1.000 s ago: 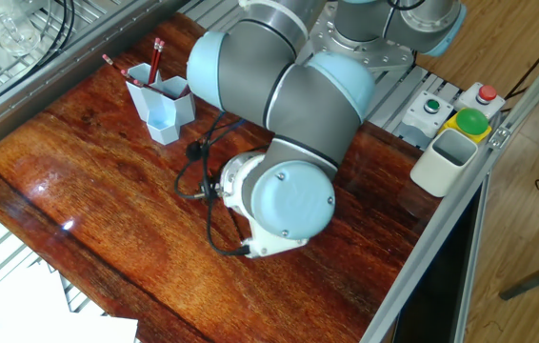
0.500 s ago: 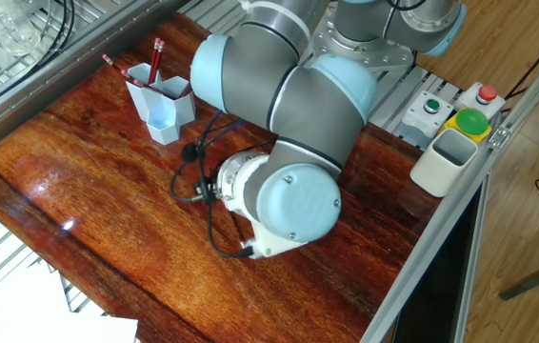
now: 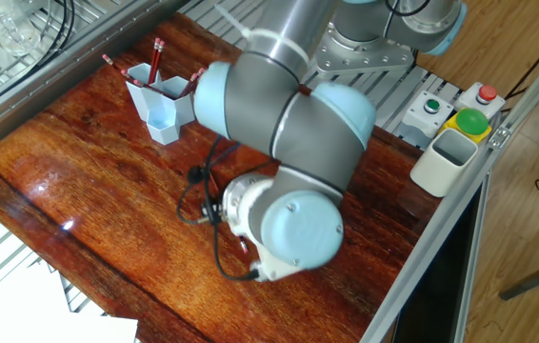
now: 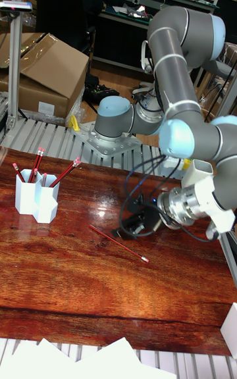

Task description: Put the pen into the pen holder

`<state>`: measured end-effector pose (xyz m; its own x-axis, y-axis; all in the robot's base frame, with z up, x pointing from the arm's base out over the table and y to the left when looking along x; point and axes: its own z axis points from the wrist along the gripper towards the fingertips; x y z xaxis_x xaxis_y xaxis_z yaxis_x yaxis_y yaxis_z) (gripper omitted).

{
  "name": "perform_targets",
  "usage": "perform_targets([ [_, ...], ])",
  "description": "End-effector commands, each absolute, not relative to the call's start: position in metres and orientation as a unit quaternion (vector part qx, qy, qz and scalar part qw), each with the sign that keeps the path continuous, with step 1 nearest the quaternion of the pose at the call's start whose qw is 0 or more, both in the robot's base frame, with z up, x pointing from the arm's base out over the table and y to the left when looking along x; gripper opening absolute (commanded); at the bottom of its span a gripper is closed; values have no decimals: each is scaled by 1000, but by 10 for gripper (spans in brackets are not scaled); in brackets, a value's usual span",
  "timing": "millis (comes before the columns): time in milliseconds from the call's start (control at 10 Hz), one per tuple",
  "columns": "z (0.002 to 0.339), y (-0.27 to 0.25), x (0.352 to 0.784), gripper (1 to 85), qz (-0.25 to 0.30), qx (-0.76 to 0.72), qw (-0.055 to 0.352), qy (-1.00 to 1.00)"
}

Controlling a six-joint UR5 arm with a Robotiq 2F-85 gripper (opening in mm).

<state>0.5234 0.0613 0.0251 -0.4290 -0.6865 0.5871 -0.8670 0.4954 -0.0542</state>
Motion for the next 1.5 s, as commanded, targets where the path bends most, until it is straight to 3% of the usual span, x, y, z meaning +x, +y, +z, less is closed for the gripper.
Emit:
perform_targets([
  [0, 18, 76, 526, 427, 174, 464, 256, -830],
  [600, 1, 82, 533, 410, 180, 457, 252, -834],
  [800, 0, 82, 532, 310, 182, 448, 253, -838],
  [1000, -3, 82, 535, 310, 183, 451, 249, -837],
  [1100, -2, 83, 538, 167, 192, 449, 243, -838],
  [1200, -2, 85, 537, 140, 197, 444, 241, -840],
  [1400, 1, 86, 535, 203, 198, 447, 244, -838],
])
